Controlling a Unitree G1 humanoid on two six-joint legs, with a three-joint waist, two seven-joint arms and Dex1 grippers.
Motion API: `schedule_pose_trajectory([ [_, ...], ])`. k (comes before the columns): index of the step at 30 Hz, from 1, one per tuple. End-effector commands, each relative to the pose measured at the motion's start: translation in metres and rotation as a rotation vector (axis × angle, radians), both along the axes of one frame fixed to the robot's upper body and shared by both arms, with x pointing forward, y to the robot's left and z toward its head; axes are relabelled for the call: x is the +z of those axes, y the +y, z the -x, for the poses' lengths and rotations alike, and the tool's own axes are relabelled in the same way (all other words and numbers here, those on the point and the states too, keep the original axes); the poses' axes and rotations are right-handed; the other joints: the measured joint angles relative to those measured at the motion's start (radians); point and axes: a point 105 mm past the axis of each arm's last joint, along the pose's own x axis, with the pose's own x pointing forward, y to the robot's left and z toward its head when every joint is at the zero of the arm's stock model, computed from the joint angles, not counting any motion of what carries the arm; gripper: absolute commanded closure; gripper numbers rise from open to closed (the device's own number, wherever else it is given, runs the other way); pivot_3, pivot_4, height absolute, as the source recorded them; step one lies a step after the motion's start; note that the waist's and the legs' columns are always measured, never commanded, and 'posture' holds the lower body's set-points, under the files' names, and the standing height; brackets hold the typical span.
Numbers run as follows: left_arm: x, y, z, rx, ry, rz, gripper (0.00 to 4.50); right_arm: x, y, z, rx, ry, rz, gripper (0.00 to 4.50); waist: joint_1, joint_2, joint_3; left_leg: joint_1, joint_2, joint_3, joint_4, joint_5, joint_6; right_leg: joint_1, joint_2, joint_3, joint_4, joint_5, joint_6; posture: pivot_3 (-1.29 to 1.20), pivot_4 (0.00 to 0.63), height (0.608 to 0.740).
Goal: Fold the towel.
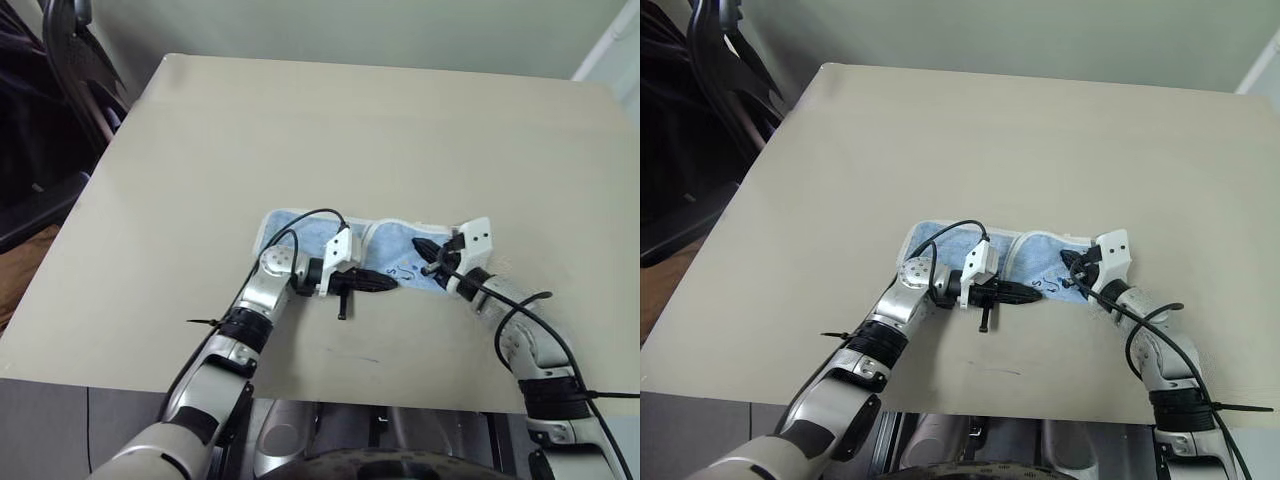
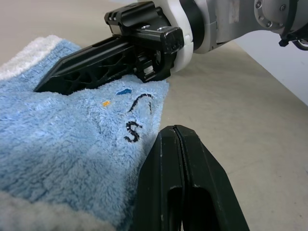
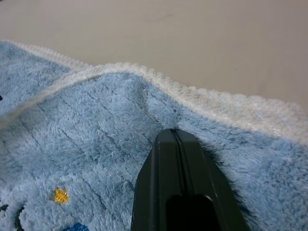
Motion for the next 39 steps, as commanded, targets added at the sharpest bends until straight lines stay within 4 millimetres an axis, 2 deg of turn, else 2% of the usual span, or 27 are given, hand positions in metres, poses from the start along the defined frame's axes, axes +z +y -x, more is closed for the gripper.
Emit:
schedule_pose_trajectory([
  [1,0.021,-0.001,-0.001,0.002,0.033,0.097,4.5,-0.007,0.003,0.004,0.023,0.041,-0.025,4.48,0.0,0.0,0.0,0.0,0.0,0.0,0.0,0.0,0.0,0.0,0.0,0.0,0.0,0.0,0.0,0.0,0.15,0.733],
  [5,0.053,0.009,-0.004,0.012,0.054,0.194,4.5,0.012,0.001,0.003,0.036,-0.008,-0.065,4.48,0.0,0.0,0.0,-0.001,0.0,0.0,0.0,0.002,-0.004,-0.001,0.0,0.0,0.0,0.0,0.0,0.0,0.15,0.733],
  [8,0.077,0.023,0.002,-0.026,0.069,0.243,4.5,0.028,0.004,0.01,0.089,-0.041,-0.119,4.48,-0.001,0.0,0.001,-0.001,0.0,0.0,-0.001,0.004,-0.006,-0.002,0.0,0.0,0.0,-0.001,0.0,0.0,0.15,0.733],
  [11,0.097,0.036,-0.001,0.0,0.099,0.284,4.5,0.042,0.006,0.016,0.134,-0.038,-0.162,4.48,0.0,0.0,0.001,-0.002,0.0,0.0,-0.004,0.008,-0.011,-0.003,0.001,0.0,0.0,-0.003,0.0,0.0,0.15,0.733],
  [14,0.117,0.064,-0.023,0.16,0.129,0.329,3.9,0.067,0.013,0.033,0.247,-0.041,-0.214,4.5,0.002,-0.001,0.002,-0.002,0.0,0.0,-0.004,0.009,-0.01,-0.003,0.0,0.0,0.0,-0.004,0.0,0.0,0.15,0.733],
  [17,0.128,0.095,-0.029,0.254,0.207,0.352,2.88,0.089,0.016,0.046,0.325,-0.057,-0.255,4.5,0.001,-0.001,0.002,-0.003,0.0,0.001,-0.005,0.011,-0.008,-0.004,0.001,0.0,0.0,-0.005,0.0,0.0,0.15,0.733],
  [21,0.125,0.138,-0.024,0.357,0.355,0.327,1.44,0.094,0.014,0.045,0.316,-0.049,-0.234,4.5,-0.004,-0.002,0.002,-0.001,0.0,0.001,-0.01,0.013,-0.008,-0.004,0.001,0.0,-0.001,-0.006,-0.002,0.0,0.15,0.733],
  [25,0.107,0.175,-0.012,0.498,0.458,0.221,0.02,0.089,0.017,0.048,0.34,-0.028,-0.201,4.5,-0.006,-0.002,0.002,-0.002,0.0,0.0,-0.015,0.016,-0.006,-0.009,0.001,0.0,0.0,-0.007,-0.003,0.0,0.15,0.733],
  [30,0.082,0.203,0.007,0.653,0.68,0.035,0.02,0.081,0.024,0.044,0.349,-0.002,-0.197,4.5,-0.002,-0.002,0.002,-0.002,0.002,-0.001,-0.017,0.015,-0.008,-0.01,0.002,-0.001,0.0,-0.009,-0.005,0.0,0.15,0.733],
  [34,0.079,0.218,0.004,0.758,0.847,0.133,0.02,0.086,0.027,0.037,0.343,-0.011,-0.24,4.5,-0.001,-0.002,0.002,-0.002,0.001,-0.001,-0.017,0.014,-0.012,-0.01,0.002,-0.001,0.001,-0.009,-0.009,0.0,0.15,0.733],
  [37,0.074,0.217,0.009,0.761,0.945,0.204,0.02,0.091,0.026,0.031,0.324,-0.018,-0.278,4.5,-0.001,-0.002,0.002,-0.002,0.001,-0.001,-0.017,0.012,-0.02,-0.01,0.002,-0.001,0.002,-0.008,-0.01,0.0,0.15,0.733],
  [39,0.064,0.216,0.01,0.787,1.023,0.237,0.02,0.094,0.024,0.028,0.315,-0.02,-0.295,4.5,-0.001,-0.002,0.002,-0.002,0.001,-0.002,-0.017,0.013,-0.021,-0.011,0.002,-0.001,0.003,-0.008,-0.01,0.0,0.15,0.733],
])
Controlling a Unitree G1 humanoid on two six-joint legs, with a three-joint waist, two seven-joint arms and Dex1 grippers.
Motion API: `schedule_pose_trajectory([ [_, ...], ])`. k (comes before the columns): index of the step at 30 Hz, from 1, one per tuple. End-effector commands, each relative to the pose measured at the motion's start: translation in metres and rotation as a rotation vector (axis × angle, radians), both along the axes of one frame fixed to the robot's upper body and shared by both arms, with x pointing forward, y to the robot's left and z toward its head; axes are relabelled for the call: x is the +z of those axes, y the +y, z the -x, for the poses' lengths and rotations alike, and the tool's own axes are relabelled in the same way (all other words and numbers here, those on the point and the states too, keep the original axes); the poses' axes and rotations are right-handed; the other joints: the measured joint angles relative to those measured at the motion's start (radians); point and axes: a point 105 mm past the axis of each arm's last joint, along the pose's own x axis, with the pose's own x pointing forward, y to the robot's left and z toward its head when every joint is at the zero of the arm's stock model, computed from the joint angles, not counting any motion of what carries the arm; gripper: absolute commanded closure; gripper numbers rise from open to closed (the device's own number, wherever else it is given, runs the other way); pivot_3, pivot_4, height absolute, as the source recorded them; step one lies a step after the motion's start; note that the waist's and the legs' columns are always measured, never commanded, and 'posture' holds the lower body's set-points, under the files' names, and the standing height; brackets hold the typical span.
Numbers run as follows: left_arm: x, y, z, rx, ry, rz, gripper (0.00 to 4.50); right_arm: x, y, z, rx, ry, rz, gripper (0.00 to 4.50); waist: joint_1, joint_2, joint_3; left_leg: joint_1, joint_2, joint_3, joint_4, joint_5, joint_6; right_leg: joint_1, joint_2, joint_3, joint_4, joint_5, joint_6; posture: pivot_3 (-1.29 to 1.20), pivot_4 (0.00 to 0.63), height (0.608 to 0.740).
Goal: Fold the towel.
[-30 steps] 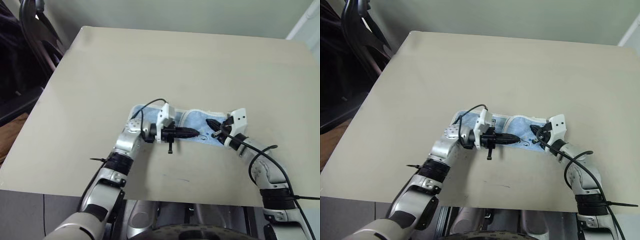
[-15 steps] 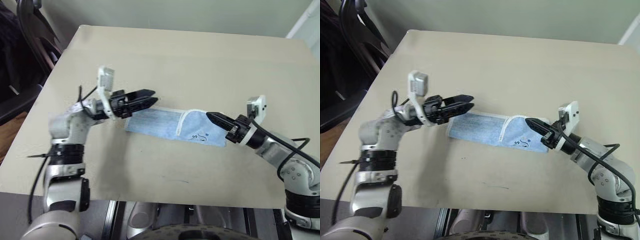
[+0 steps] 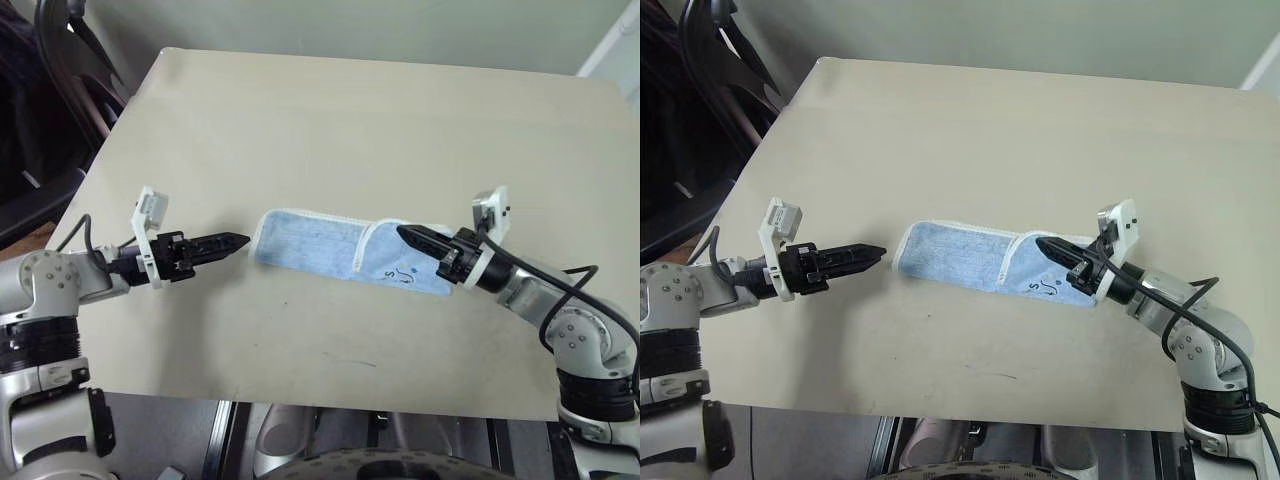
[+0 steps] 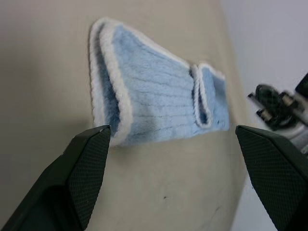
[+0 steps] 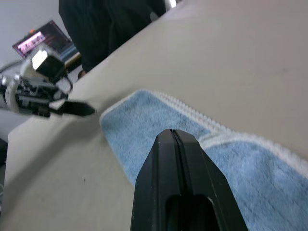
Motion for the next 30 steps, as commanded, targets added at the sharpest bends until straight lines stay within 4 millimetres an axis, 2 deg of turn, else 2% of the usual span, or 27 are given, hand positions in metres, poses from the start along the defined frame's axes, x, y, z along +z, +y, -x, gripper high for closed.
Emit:
schedule_pose_trajectory([
  [1,-0.01,0.004,0.002,0.082,0.084,0.065,0.02,0.014,-0.005,-0.004,-0.022,-0.029,-0.043,4.5,0.0,0.0,0.0,0.0,0.0,0.0,0.0,0.0,0.0,0.0,0.0,0.0,0.001,0.0,0.0,0.0,0.15,0.733],
  [5,-0.034,-0.002,0.003,0.141,0.187,0.067,0.02,0.013,-0.009,-0.008,-0.045,-0.021,-0.037,4.5,-0.001,0.0,0.0,0.002,0.0,0.0,0.0,0.005,0.002,0.0,0.0,0.0,0.004,0.0,-0.001,0.0,0.15,0.733],
  [10,-0.044,-0.004,-0.003,0.185,0.244,0.093,0.02,0.012,-0.013,-0.007,-0.063,-0.017,-0.034,4.5,-0.002,0.0,0.0,0.01,-0.001,0.001,-0.002,0.007,0.001,0.004,0.0,0.002,0.01,-0.002,-0.003,0.0,0.15,0.733],
  [13,-0.045,-0.008,-0.013,0.206,0.261,0.096,0.02,0.01,-0.015,-0.006,-0.081,-0.011,-0.033,4.5,0.0,0.0,0.0,0.018,-0.001,0.0,-0.004,0.002,-0.003,0.01,0.0,0.002,0.012,-0.004,-0.003,0.0,0.15,0.733],
  [18,-0.04,-0.017,-0.029,0.229,0.267,0.115,0.02,0.01,-0.018,-0.005,-0.108,-0.013,-0.041,4.5,0.012,0.001,0.0,0.02,-0.001,-0.002,-0.004,0.0,0.006,0.014,0.0,0.002,0.013,-0.004,-0.003,0.0,0.15,0.733],
  [26,-0.038,-0.031,-0.034,0.203,0.261,0.114,0.02,0.011,-0.021,-0.006,-0.13,-0.017,-0.036,4.5,0.017,0.001,0.0,0.019,-0.003,-0.004,-0.006,0.005,0.005,0.015,0.001,0.002,0.012,-0.009,0.005,0.0,0.15,0.733],
  [29,-0.037,-0.032,-0.035,0.209,0.257,0.115,0.59,0.01,-0.022,-0.007,-0.137,-0.017,-0.033,4.5,0.017,0.001,0.0,0.019,-0.003,-0.004,-0.007,0.005,0.005,0.015,0.001,0.002,0.012,-0.009,0.006,0.0,0.15,0.733],
  [30,-0.036,-0.033,-0.036,0.21,0.254,0.118,0.93,0.01,-0.022,-0.008,-0.139,-0.017,-0.033,4.5,0.017,0.0,0.0,0.018,-0.003,-0.004,-0.007,0.005,0.005,0.014,0.001,0.002,0.012,-0.01,0.006,0.0,0.15,0.733],
])
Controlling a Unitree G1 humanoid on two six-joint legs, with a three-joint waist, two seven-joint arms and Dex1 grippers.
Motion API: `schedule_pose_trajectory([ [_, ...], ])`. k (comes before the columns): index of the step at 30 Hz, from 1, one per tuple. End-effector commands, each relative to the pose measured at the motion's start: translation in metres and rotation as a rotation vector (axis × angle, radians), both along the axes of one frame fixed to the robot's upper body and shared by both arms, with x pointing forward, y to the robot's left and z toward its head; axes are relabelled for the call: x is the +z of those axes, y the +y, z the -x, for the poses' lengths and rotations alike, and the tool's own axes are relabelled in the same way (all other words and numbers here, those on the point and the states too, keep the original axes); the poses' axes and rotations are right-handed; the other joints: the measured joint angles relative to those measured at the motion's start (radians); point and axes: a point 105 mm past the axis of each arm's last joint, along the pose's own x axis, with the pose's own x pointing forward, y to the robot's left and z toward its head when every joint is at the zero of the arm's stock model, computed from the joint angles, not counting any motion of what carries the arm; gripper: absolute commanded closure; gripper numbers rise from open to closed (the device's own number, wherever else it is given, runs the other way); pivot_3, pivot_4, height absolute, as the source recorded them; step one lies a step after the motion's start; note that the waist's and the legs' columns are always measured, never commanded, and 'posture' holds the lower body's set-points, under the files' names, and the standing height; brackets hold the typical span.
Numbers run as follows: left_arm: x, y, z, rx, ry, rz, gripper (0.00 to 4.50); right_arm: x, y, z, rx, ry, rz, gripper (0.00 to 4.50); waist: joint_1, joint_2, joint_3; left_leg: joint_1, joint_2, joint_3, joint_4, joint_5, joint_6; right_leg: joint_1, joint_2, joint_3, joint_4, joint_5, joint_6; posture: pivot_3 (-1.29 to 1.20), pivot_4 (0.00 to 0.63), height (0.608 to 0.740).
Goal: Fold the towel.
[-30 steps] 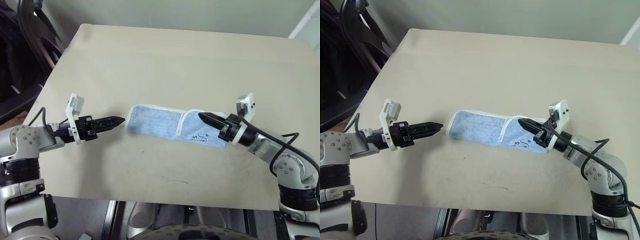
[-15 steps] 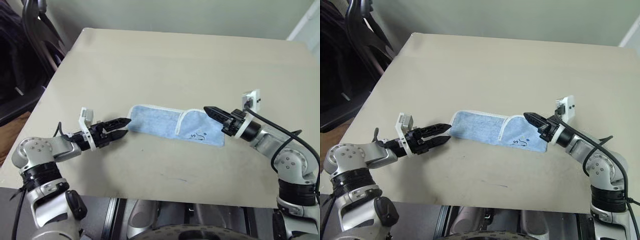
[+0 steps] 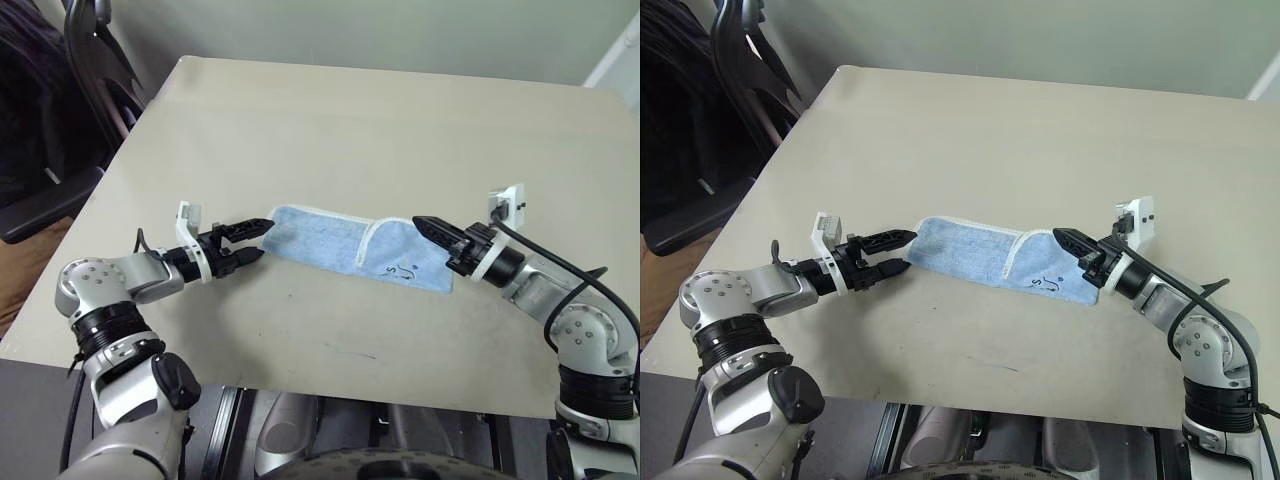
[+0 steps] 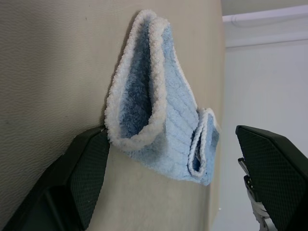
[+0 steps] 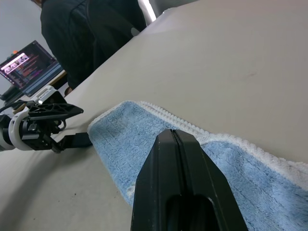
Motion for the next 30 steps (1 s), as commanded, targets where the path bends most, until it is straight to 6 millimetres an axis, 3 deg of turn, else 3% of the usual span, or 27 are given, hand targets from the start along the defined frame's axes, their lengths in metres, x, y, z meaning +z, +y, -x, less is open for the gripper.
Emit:
schedule_pose_trajectory([
  [1,-0.001,-0.008,-0.003,-0.009,0.005,-0.002,1.27,0.014,-0.003,0.0,-0.019,-0.06,-0.013,4.5,0.0,-0.001,0.001,0.0,0.0,0.0,-0.001,0.0,0.0,-0.001,0.0,0.0,0.0,0.0,0.0,0.0,0.15,0.733],
  [5,-0.003,-0.01,-0.005,0.003,0.0,-0.009,2.66,0.014,-0.003,-0.002,-0.024,-0.062,-0.011,4.5,0.0,-0.004,0.002,-0.002,0.0,0.0,-0.002,0.005,-0.01,-0.003,0.0,0.0,0.0,0.0,0.0,0.0,0.15,0.733],
  [10,-0.006,-0.013,-0.003,0.016,-0.001,-0.007,4.4,0.013,-0.004,-0.002,-0.032,-0.064,-0.004,4.5,0.004,-0.004,0.002,-0.001,0.0,0.0,-0.007,0.007,-0.01,-0.003,0.0,0.0,-0.001,-0.001,-0.005,0.0,0.15,0.733],
  [15,0.005,-0.012,-0.002,0.008,-0.055,-0.009,4.46,0.014,-0.005,0.004,-0.006,-0.059,-0.011,4.5,0.005,-0.005,0.003,0.0,0.001,0.0,-0.011,0.01,-0.011,-0.004,0.001,0.0,-0.001,-0.005,-0.001,0.0,0.15,0.733],
  [21,0.044,-0.026,-0.008,-0.11,-0.221,-0.049,4.46,0.021,-0.01,0.01,0.024,-0.071,-0.016,4.5,0.005,-0.014,0.008,-0.002,0.0,-0.001,-0.01,0.01,-0.011,-0.005,0.001,0.0,-0.001,-0.003,-0.004,0.0,0.15,0.733],
  [25,0.073,-0.06,-0.009,-0.275,-0.345,-0.043,4.46,0.024,-0.019,0.01,-0.009,-0.081,-0.009,4.5,0.006,-0.019,0.011,-0.003,0.0,-0.002,-0.01,0.01,-0.011,-0.005,0.001,-0.001,-0.001,0.0,-0.009,0.0,0.15,0.733],
  [30,0.086,-0.102,-0.006,-0.44,-0.405,0.011,4.46,0.028,-0.025,0.017,-0.023,-0.087,-0.016,4.5,0.004,-0.019,0.012,-0.003,0.0,-0.001,-0.01,0.012,-0.005,-0.005,0.0,-0.001,-0.002,0.0,-0.008,0.0,0.15,0.733],
])
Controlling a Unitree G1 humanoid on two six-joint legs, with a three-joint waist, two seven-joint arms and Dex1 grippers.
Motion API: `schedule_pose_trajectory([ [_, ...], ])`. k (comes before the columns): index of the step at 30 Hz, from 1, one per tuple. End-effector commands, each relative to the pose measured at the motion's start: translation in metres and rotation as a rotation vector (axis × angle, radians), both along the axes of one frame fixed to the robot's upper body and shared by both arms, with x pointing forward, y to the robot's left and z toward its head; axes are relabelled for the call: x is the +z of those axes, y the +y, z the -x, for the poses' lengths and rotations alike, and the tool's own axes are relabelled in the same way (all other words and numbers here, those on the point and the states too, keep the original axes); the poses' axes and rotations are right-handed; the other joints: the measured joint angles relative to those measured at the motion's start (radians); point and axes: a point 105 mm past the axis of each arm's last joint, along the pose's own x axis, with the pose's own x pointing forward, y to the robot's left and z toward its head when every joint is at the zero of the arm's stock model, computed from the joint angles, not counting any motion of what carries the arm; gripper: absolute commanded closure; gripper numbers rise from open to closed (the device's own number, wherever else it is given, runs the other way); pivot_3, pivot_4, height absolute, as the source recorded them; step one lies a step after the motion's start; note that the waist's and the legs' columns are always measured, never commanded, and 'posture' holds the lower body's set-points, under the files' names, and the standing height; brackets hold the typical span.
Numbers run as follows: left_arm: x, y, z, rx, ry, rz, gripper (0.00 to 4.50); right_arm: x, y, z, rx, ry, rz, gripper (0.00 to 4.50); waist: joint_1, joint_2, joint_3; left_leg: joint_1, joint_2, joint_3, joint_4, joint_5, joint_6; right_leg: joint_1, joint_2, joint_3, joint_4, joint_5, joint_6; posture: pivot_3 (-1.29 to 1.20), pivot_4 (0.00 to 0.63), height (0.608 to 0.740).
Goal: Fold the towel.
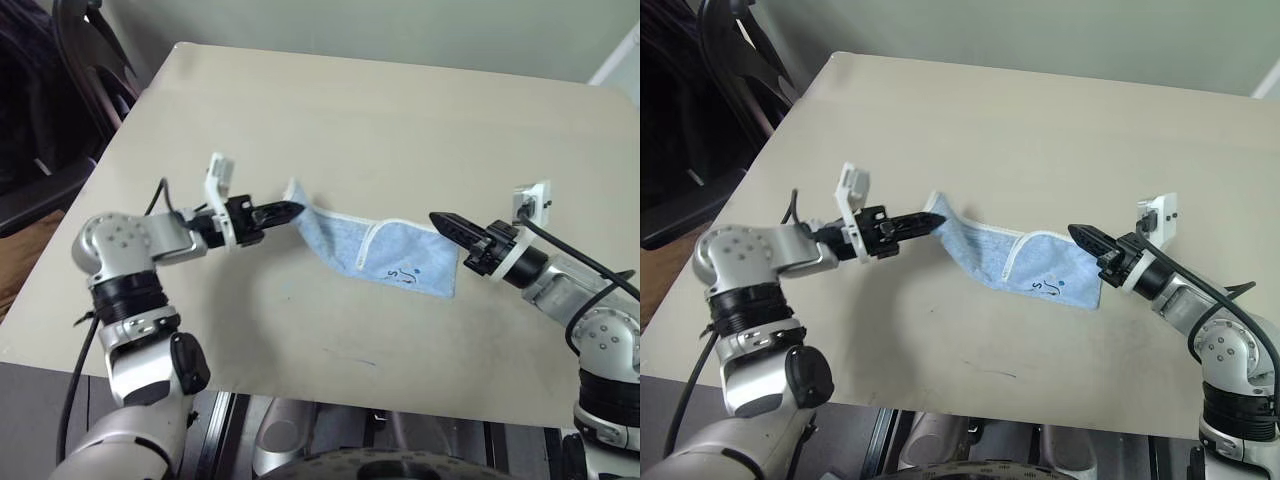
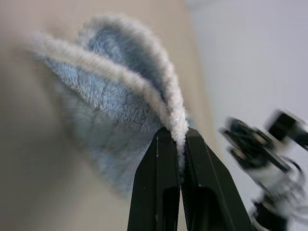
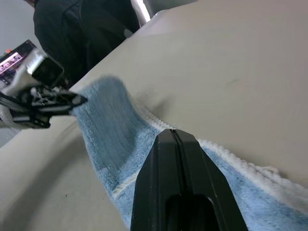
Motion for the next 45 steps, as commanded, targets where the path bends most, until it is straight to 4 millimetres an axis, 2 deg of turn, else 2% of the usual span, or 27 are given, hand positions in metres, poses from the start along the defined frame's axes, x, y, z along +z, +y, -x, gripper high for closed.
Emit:
schedule_pose_trajectory([
  [1,0.016,-0.034,0.008,-0.151,-0.071,0.041,4.46,0.015,-0.009,0.012,-0.014,-0.058,0.002,4.5,0.001,0.0,0.0,0.0,0.0,0.0,0.0,0.0,0.001,0.0,0.0,0.0,0.0,0.0,0.002,0.0,0.15,0.733],
  [4,0.024,-0.057,0.015,-0.265,-0.087,0.074,4.46,0.013,-0.019,0.021,-0.048,-0.055,0.022,4.5,0.003,-0.001,0.001,-0.001,0.0,0.0,0.0,0.001,0.002,0.0,0.0,-0.001,0.001,0.0,0.009,0.0,0.15,0.733],
  [8,0.023,-0.081,0.022,-0.367,-0.087,0.094,4.46,0.016,-0.031,0.025,-0.106,-0.063,0.022,4.5,0.0,-0.002,0.001,-0.001,0.0,0.001,0.0,0.0,0.003,0.0,0.0,0.0,0.001,-0.001,0.011,0.0,0.15,0.733],
  [11,0.016,-0.099,0.026,-0.429,-0.094,0.089,4.46,0.017,-0.033,0.026,-0.137,-0.069,0.023,4.5,-0.002,-0.002,0.001,0.0,0.001,0.001,0.0,0.0,0.003,0.0,0.0,0.0,0.001,-0.002,0.013,0.0,0.15,0.733],
  [14,0.009,-0.116,0.027,-0.472,-0.081,0.097,4.46,0.016,-0.034,0.029,-0.163,-0.069,0.023,4.5,-0.001,-0.002,0.001,0.0,0.001,0.001,0.001,0.001,0.004,0.0,-0.001,0.0,0.001,-0.005,0.023,0.0,0.15,0.733],
  [17,-0.009,-0.13,0.025,-0.497,-0.085,0.049,4.46,0.015,-0.037,0.034,-0.188,-0.066,0.027,4.5,0.0,-0.002,0.001,0.0,0.0,0.001,0.001,0.002,0.006,0.001,-0.001,0.0,0.001,-0.004,0.025,0.0,0.15,0.733],
  [23,-0.019,-0.143,0.026,-0.546,-0.135,0.069,4.46,0.015,-0.046,0.041,-0.244,-0.064,0.043,4.5,0.0,-0.002,0.001,-0.001,0.0,0.002,0.002,0.002,0.008,0.001,-0.002,0.001,0.001,-0.003,0.028,0.0,0.15,0.733],
  [27,-0.019,-0.159,0.025,-0.547,-0.213,0.124,4.46,0.013,-0.05,0.042,-0.28,-0.059,0.047,4.5,0.001,-0.002,0.001,-0.002,0.0,0.002,0.004,0.001,0.009,0.001,-0.002,0.001,0.001,-0.002,0.029,0.0,0.15,0.733],
  [29,-0.029,-0.165,0.031,-0.582,-0.202,0.102,4.46,0.013,-0.049,0.043,-0.281,-0.061,0.051,4.5,0.001,-0.002,0.001,-0.003,0.0,0.002,0.006,0.0,0.01,0.001,-0.002,0.001,0.0,-0.002,0.029,0.0,0.15,0.733],
  [32,-0.054,-0.173,0.038,-0.614,-0.243,0.0,4.46,0.012,-0.05,0.042,-0.294,-0.062,0.087,4.5,0.001,-0.002,0.001,-0.004,0.0,0.002,0.011,-0.003,0.011,0.001,-0.002,0.001,0.0,-0.003,0.031,0.0,0.15,0.733],
  [36,-0.059,-0.176,0.046,-0.65,-0.242,0.006,4.46,0.014,-0.051,0.041,-0.305,-0.07,0.076,4.5,0.001,-0.001,0.001,-0.008,0.0,0.002,0.019,-0.008,0.014,0.001,-0.002,0.001,0.0,-0.003,0.033,0.0,0.15,0.733],
  [41,-0.066,-0.178,0.041,-0.616,-0.241,-0.023,4.46,0.015,-0.051,0.039,-0.311,-0.075,0.075,4.5,0.004,-0.001,0.001,-0.009,-0.001,0.003,0.02,-0.008,0.015,0.001,-0.002,0.001,0.0,-0.002,0.035,0.0,0.15,0.733],
  [45,-0.064,-0.179,0.038,-0.594,-0.241,-0.003,3.44,0.015,-0.051,0.038,-0.313,-0.077,0.075,4.5,0.004,-0.001,0.001,-0.009,-0.001,0.003,0.021,-0.008,0.015,0.001,-0.002,0.001,0.0,-0.002,0.035,0.0,0.15,0.733],
])
